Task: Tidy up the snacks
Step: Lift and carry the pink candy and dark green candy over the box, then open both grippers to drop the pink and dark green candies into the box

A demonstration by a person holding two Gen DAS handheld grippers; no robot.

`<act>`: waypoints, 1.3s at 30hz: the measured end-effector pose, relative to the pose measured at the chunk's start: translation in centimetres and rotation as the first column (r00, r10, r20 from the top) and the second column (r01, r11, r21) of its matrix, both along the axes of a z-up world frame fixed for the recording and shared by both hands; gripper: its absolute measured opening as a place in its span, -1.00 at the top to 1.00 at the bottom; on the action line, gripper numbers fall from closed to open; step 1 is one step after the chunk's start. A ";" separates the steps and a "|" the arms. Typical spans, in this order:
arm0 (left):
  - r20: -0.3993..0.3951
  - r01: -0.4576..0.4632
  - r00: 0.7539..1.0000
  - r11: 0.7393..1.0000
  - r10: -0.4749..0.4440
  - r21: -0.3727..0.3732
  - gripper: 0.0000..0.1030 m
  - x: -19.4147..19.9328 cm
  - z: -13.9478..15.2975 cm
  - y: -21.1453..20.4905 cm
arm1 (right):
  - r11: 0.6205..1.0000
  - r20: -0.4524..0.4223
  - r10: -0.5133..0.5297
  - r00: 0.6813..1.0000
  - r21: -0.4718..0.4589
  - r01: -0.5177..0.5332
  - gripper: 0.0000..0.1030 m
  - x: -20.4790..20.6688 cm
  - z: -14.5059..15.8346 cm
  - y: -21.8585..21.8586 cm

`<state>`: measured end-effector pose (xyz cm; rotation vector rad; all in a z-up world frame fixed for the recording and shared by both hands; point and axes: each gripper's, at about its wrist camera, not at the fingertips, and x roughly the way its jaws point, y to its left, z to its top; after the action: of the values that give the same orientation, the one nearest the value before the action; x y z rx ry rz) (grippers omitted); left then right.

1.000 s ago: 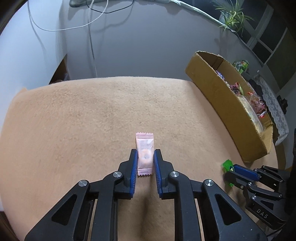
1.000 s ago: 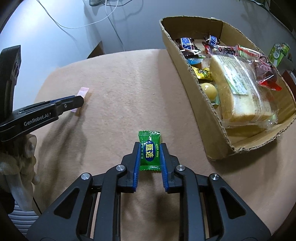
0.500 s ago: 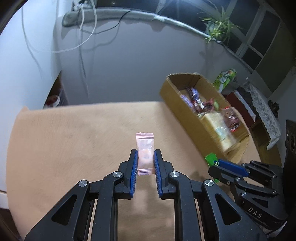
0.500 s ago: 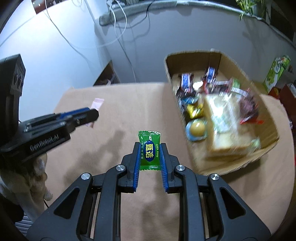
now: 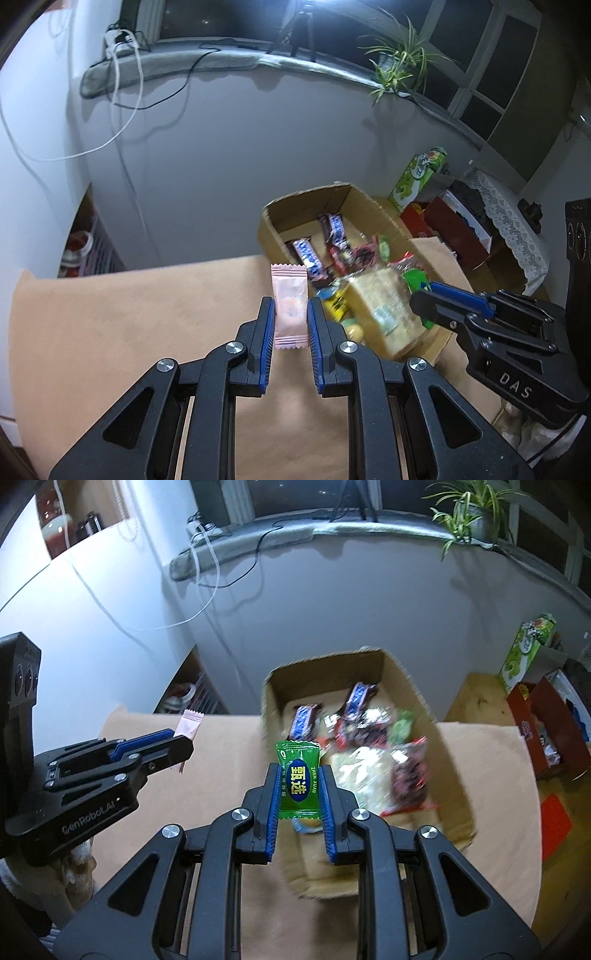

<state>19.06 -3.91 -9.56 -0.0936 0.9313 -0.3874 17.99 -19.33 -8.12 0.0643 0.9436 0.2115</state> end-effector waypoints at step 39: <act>-0.056 0.035 0.998 0.999 -0.035 -0.006 0.66 4.9 -0.8 -6.5 | 1.000 -0.063 -0.011 0.998 -0.021 0.009 0.52 5.4 -1.0 -4.3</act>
<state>23.95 -10.46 -10.36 -0.0936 0.9883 -0.4212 23.43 -23.59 -9.16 0.0570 1.0083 0.1913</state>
